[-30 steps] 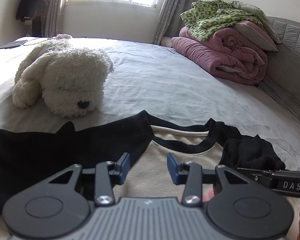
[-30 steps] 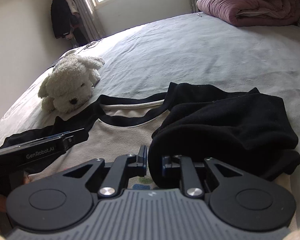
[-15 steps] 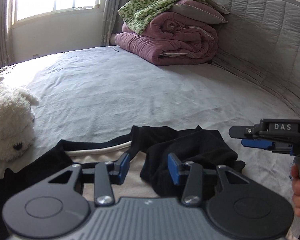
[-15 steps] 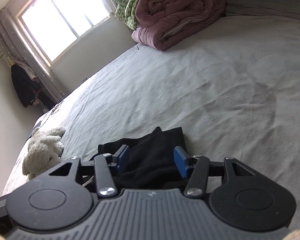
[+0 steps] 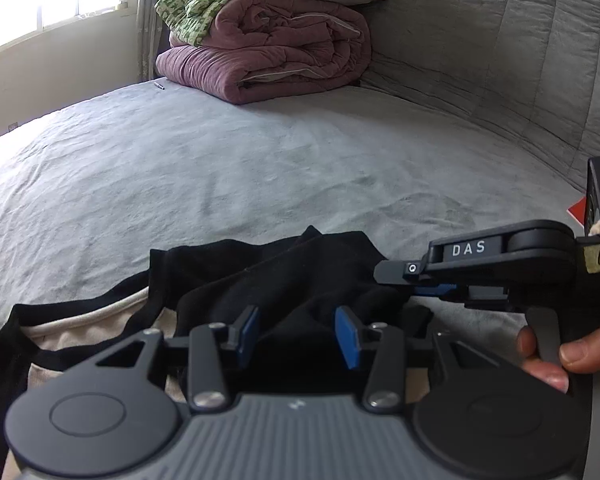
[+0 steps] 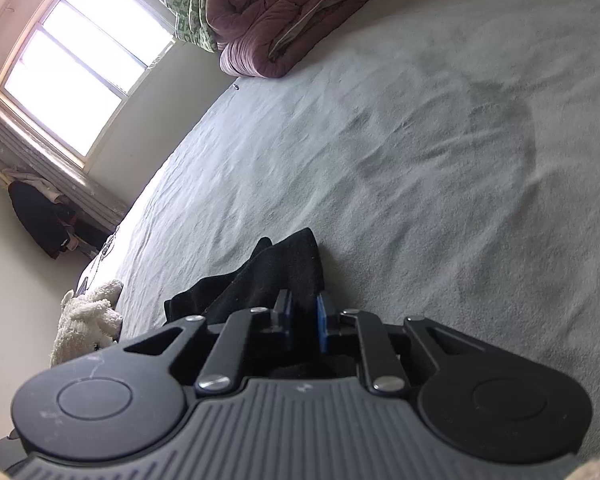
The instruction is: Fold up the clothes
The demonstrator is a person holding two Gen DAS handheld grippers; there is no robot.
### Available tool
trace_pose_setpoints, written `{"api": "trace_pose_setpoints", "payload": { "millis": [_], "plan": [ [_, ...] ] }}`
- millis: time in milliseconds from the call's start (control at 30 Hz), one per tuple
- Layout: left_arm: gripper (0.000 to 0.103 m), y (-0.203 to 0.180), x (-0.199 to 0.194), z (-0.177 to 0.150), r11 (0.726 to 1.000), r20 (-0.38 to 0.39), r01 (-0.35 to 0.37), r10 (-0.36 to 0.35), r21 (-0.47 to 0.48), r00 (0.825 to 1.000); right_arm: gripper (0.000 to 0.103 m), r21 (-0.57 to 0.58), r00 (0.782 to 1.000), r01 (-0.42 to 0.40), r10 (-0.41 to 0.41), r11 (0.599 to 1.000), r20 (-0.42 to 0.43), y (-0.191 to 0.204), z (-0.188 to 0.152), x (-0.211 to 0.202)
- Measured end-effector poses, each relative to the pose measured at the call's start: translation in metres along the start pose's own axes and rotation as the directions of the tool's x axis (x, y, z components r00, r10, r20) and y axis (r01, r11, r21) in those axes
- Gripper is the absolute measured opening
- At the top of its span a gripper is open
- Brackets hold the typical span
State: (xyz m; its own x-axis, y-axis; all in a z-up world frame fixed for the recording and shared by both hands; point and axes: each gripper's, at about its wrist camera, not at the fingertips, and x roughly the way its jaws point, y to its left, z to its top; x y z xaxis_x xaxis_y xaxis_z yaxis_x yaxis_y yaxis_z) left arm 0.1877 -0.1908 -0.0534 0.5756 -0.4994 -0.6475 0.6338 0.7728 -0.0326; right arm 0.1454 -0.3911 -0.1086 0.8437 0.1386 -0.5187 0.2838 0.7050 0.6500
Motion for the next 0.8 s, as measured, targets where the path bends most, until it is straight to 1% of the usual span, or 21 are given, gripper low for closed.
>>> {"api": "trace_pose_setpoints", "payload": {
  "millis": [33,67,100,167,200,300,367,433,467,533,567,600,633,667,700,733,767,800],
  "plan": [
    [0.049,0.000,0.000,-0.001,1.000,0.004,0.006,-0.006,0.000,1.000,0.009,-0.002,1.000,-0.009,0.009,1.000,0.012,0.001,0.000,-0.002],
    [0.051,-0.001,-0.001,-0.001,1.000,0.008,0.013,-0.013,0.000,1.000,0.009,-0.007,0.999,-0.035,0.035,0.999,0.037,0.003,0.001,-0.007],
    [0.052,-0.001,-0.002,-0.001,1.000,0.014,0.019,-0.019,-0.001,1.000,0.009,-0.011,0.996,-0.062,0.062,0.998,0.061,0.005,0.003,-0.012],
    [0.053,0.000,-0.005,-0.003,1.000,0.031,0.031,-0.031,-0.002,0.999,0.009,-0.018,0.986,-0.147,0.148,0.989,0.082,0.011,0.003,-0.018],
    [0.053,0.000,-0.008,-0.004,0.999,0.042,0.038,-0.038,-0.002,0.998,0.009,-0.013,0.976,-0.205,0.205,0.979,0.077,0.013,0.003,-0.019],
    [0.053,0.005,-0.018,-0.009,0.997,0.073,0.071,-0.070,-0.007,0.995,0.008,-0.006,0.934,-0.355,0.355,0.935,0.037,0.026,0.001,-0.017],
    [0.053,0.012,-0.028,-0.014,0.994,0.101,0.109,-0.107,-0.018,0.989,0.008,-0.008,0.909,-0.417,0.417,0.909,0.002,0.037,-0.003,-0.014],
    [0.054,0.026,-0.044,-0.022,0.986,0.132,0.157,-0.148,-0.059,0.980,0.008,-0.003,0.884,-0.467,0.467,0.884,-0.035,0.048,-0.007,-0.011],
    [0.055,0.035,-0.050,-0.026,0.981,0.146,0.172,-0.158,-0.089,0.977,0.008,-0.006,0.878,-0.477,0.477,0.879,-0.050,0.053,-0.009,-0.009],
    [0.056,0.054,-0.063,-0.034,0.968,0.175,0.200,-0.173,-0.152,0.969,0.008,-0.028,0.886,-0.461,0.459,0.887,-0.063,0.060,-0.010,-0.009],
    [0.056,0.063,-0.065,-0.036,0.961,0.182,0.202,-0.168,-0.189,0.969,0.008,-0.042,0.896,-0.443,0.440,0.896,-0.065,0.063,-0.011,-0.009],
    [0.056,0.073,-0.067,-0.039,0.953,0.187,0.202,-0.161,-0.227,0.969,0.008,-0.071,0.924,-0.382,0.379,0.922,-0.048,0.064,-0.009,-0.012],
    [0.056,0.082,-0.069,-0.041,0.943,0.192,0.203,-0.155,-0.265,0.969,0.012,-0.097,0.948,-0.317,0.316,0.944,-0.026,0.064,-0.007,-0.014],
    [0.056,0.088,-0.069,-0.042,0.938,0.190,0.194,-0.142,-0.287,0.971,0.017,-0.115,0.968,-0.248,0.250,0.962,0.006,0.062,-0.004,-0.016],
    [0.056,0.093,-0.068,-0.042,0.934,0.187,0.183,-0.130,-0.308,0.974,0.018,-0.115,0.981,-0.191,0.195,0.975,0.023,0.057,-0.001,-0.017],
    [0.056,0.094,-0.068,-0.042,0.931,0.188,0.181,-0.125,-0.317,0.974,0.022,-0.113,0.990,-0.134,0.139,0.984,0.039,0.052,0.001,-0.018],
    [0.056,0.096,-0.067,-0.042,0.928,0.189,0.180,-0.122,-0.326,0.974,0.032,-0.111,0.995,-0.076,0.083,0.991,0.055,0.046,0.004,-0.019],
    [0.056,0.097,-0.065,-0.042,0.924,0.193,0.189,-0.129,-0.332,0.973,0.057,-0.108,0.997,-0.021,0.028,0.994,0.071,0.041,0.005,-0.020]
  ]
}}
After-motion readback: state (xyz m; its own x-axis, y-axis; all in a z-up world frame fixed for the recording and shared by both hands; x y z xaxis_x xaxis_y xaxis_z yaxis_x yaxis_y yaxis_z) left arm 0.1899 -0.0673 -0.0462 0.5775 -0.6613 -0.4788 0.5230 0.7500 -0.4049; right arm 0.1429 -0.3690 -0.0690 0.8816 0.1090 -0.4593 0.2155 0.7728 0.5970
